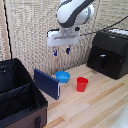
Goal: Please move the gripper into proximity with the fryer handle. Once close enough, gingerly grasp the handle and gently tug the fryer basket open in your direction.
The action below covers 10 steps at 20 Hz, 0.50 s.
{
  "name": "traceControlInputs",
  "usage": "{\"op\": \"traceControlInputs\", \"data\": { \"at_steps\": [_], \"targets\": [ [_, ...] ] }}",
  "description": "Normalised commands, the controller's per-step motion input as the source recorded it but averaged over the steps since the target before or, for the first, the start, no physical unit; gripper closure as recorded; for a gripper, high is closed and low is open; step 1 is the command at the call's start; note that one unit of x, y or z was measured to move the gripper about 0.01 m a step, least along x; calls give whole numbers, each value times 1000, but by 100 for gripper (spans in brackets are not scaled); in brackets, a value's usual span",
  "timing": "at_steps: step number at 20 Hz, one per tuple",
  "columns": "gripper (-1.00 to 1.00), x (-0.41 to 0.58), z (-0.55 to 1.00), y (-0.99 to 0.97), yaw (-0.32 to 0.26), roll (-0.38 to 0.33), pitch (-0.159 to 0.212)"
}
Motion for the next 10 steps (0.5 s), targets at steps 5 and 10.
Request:
{"op": "traceControlInputs", "data": {
  "at_steps": [5, 10],
  "targets": [
    [-100, 0, 0, -2, -375, -13, 0],
    [-100, 0, 0, -9, -375, -8, 0]
  ]
}}
